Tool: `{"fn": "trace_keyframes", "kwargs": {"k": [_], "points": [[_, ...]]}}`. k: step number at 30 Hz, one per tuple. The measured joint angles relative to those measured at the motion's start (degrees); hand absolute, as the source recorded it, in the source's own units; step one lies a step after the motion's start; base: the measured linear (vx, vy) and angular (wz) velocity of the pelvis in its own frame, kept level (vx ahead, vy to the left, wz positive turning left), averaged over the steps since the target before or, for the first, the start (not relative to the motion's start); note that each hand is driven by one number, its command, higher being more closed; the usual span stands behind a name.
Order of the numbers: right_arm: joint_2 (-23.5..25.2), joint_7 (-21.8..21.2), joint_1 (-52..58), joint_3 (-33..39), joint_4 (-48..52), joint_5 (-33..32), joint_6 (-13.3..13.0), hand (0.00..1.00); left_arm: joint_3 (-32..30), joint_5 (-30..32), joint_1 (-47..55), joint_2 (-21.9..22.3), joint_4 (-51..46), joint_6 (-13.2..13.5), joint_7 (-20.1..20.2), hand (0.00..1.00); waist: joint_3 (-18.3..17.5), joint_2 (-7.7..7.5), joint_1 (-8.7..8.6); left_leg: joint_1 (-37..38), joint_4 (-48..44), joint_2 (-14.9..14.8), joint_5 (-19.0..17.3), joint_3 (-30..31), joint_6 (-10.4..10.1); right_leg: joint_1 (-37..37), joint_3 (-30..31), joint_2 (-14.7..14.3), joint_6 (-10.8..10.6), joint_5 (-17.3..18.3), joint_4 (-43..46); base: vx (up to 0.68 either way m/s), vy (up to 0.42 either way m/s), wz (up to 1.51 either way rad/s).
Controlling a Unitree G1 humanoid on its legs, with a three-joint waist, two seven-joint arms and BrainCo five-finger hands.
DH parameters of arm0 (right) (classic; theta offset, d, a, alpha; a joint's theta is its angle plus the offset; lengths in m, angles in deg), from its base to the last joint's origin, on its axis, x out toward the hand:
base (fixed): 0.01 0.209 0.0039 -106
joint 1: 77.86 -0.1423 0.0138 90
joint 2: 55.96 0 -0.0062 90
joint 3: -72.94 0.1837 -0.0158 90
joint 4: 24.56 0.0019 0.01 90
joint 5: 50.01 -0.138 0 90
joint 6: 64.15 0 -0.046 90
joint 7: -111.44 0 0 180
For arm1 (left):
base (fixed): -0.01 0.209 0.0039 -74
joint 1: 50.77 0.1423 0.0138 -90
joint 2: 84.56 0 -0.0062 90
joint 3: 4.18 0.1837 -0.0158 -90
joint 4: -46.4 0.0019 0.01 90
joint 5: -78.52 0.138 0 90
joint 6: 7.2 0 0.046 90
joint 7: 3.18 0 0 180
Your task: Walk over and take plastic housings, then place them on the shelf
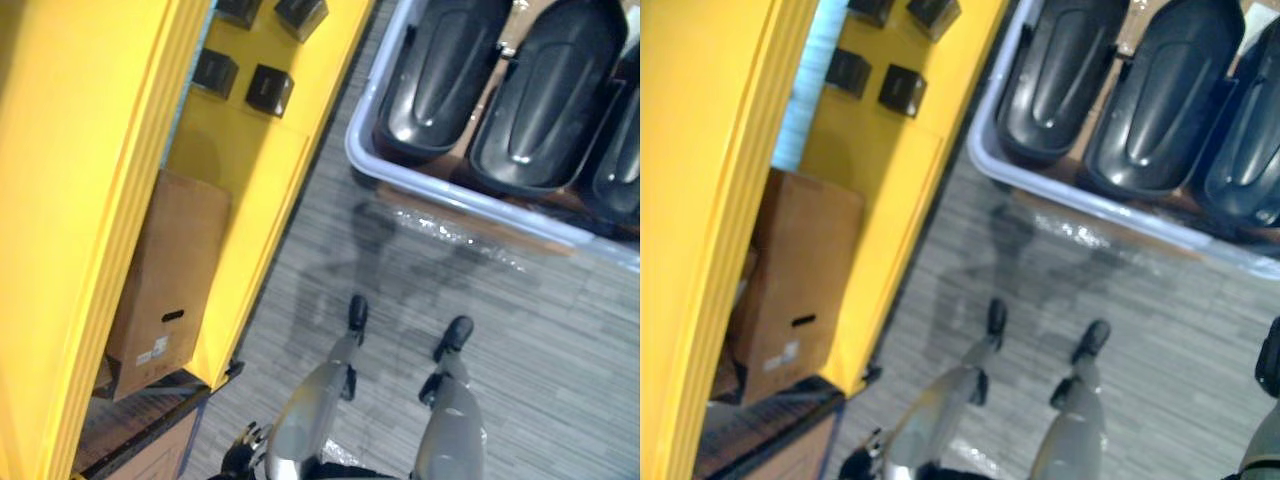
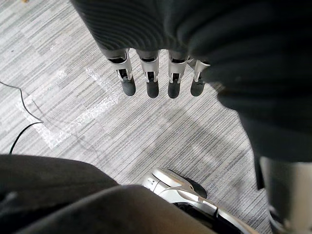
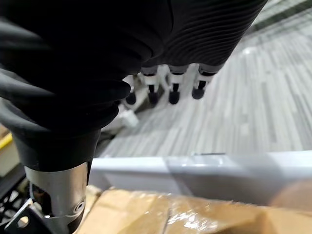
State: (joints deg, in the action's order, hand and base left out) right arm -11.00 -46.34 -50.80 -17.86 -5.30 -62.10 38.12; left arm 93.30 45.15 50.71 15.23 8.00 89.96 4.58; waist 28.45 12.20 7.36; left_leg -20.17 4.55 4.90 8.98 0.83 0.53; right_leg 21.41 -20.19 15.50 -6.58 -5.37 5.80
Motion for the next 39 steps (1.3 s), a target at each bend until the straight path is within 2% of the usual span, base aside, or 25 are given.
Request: {"fn": "trace_keyframes", "kwargs": {"k": [3,4,11,20,32,33,36,39], "points": [[-0.05,-0.03,-0.18,-0.99,1.21,0.08,-0.04,0.0,0.0,-0.11,0.0,0.09,-0.06,0.13,0.15,0.0,-0.01,0.02,0.14,-0.61,-0.01,-0.1,0.06,0.08,-0.08,0.88,0.01,0.03,0.08,0.26,0.69,0.0,0.0,0.0],[-0.05,-0.05,-0.27,-0.99,1.21,0.1,-0.03,1.0,0.0,-0.12,0.0,0.1,-0.08,0.17,0.21,0.0,-0.01,0.02,0.23,-0.77,-0.01,-0.12,0.07,0.09,-0.09,1.03,0.0,0.0,0.06,0.25,0.7,0.0,0.0,0.0],[-0.6,-1.27,-0.42,-1.84,1.82,3.67,1.78,1.0,-0.01,-0.36,-0.02,0.5,-0.98,0.33,0.21,0.0,-0.02,0.02,1.41,-0.87,-0.46,-0.11,0.07,0.27,-0.09,1.2,0.0,0.13,0.07,0.42,1.27,0.0,0.0,0.0],[-0.59,-2.38,-0.67,-3.31,0.3,6.22,5.5,1.0,0.0,-0.42,-0.02,0.5,-1.03,0.25,0.17,0.0,-0.02,0.03,1.48,-0.87,-0.49,-0.06,0.11,0.38,-0.13,1.66,0.05,0.48,0.22,1.29,2.68,-0.01,0.0,0.01],[-0.59,-2.01,-0.67,-2.07,-0.18,6.37,5.55,1.0,-0.01,-0.44,-0.02,0.49,-2.86,0.22,0.17,0.0,-0.02,0.03,1.5,-0.78,-0.49,-0.08,0.12,0.33,-0.15,1.66,0.07,0.49,0.07,1.22,2.85,0.0,0.0,0.0],[-0.59,-1.86,-0.67,-2.07,-0.18,6.37,5.55,0.0,-0.01,-0.44,-0.02,0.49,-2.88,0.22,0.17,0.0,-0.02,0.03,1.5,-0.77,-0.48,-0.09,0.13,0.32,-0.16,1.66,0.07,0.49,0.11,1.25,2.89,0.0,0.0,0.0],[-0.59,0.58,-0.68,-1.95,-0.18,7.37,5.76,0.0,-0.01,-0.45,-0.02,0.49,-3.1,0.19,0.16,0.0,-0.02,0.03,1.5,-0.7,-0.43,-0.11,0.2,0.33,-0.25,1.63,0.07,0.49,0.11,1.25,2.97,0.0,0.0,0.0],[-0.59,5.37,-0.75,-1.42,-0.18,7.54,6.7,0.0,0.0,-0.45,-0.02,0.49,-3.15,0.19,0.13,0.0,-0.02,0.03,1.5,-0.35,-0.16,-0.13,0.28,0.33,-0.29,1.44,0.08,0.48,0.11,1.25,2.99,0.0,0.0,0.0]]}}
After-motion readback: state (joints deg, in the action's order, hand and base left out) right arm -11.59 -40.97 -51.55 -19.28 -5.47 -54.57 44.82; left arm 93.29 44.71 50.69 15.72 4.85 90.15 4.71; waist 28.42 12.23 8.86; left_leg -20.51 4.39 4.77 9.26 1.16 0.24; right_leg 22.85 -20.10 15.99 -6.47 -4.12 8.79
